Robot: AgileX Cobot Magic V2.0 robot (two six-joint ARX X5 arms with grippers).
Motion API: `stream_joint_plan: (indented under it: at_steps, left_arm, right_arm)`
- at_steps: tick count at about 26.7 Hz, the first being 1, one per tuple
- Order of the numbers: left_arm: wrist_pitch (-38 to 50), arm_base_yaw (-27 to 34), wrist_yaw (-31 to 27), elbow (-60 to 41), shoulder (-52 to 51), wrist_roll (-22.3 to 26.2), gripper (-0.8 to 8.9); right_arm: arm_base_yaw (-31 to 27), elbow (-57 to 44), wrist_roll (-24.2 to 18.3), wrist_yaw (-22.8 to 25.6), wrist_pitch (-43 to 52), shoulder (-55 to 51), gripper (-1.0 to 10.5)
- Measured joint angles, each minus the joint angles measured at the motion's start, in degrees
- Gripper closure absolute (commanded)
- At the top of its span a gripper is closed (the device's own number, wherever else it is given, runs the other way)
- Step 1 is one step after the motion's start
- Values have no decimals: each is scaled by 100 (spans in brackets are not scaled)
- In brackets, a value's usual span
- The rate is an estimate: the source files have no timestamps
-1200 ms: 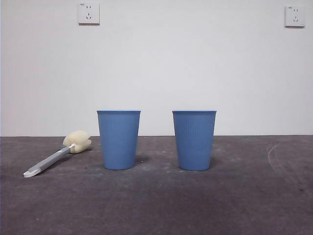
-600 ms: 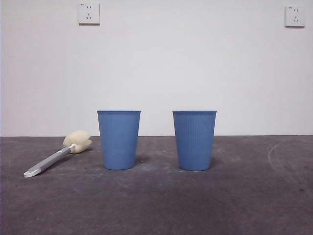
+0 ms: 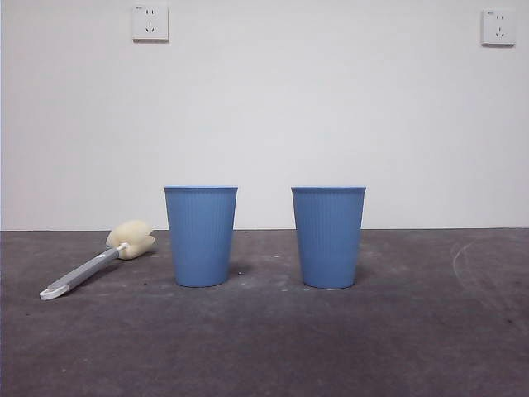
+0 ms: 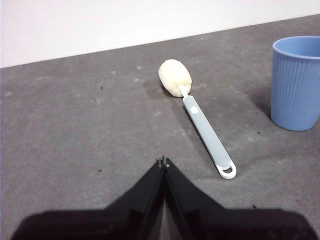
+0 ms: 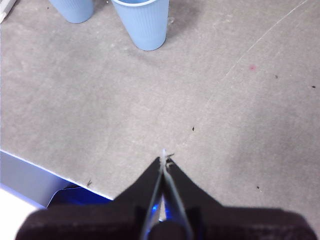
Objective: Pick up the cup brush,pick up the cup,insert the brush into the cup,clean the cup,put the cup brush back,put the cup back to the fixed position on the table
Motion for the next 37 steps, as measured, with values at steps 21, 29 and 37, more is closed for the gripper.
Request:
stream_joint_plan:
  at_steps: [21,29,37]
  left_arm:
    - [0,0,0,0,726,0,817]
    - [74,0,0,0,931,0,817]
    - [114,0,0,0,1016,0,817]
  right_arm:
    - [-3167,-3838,-1399,-903,4422,-3475,946]
    - [-3189,-4527,-1399,-905,4535,-3790,946]
    - [-3189,-4741,-1394,-905,4544,-3794,946]
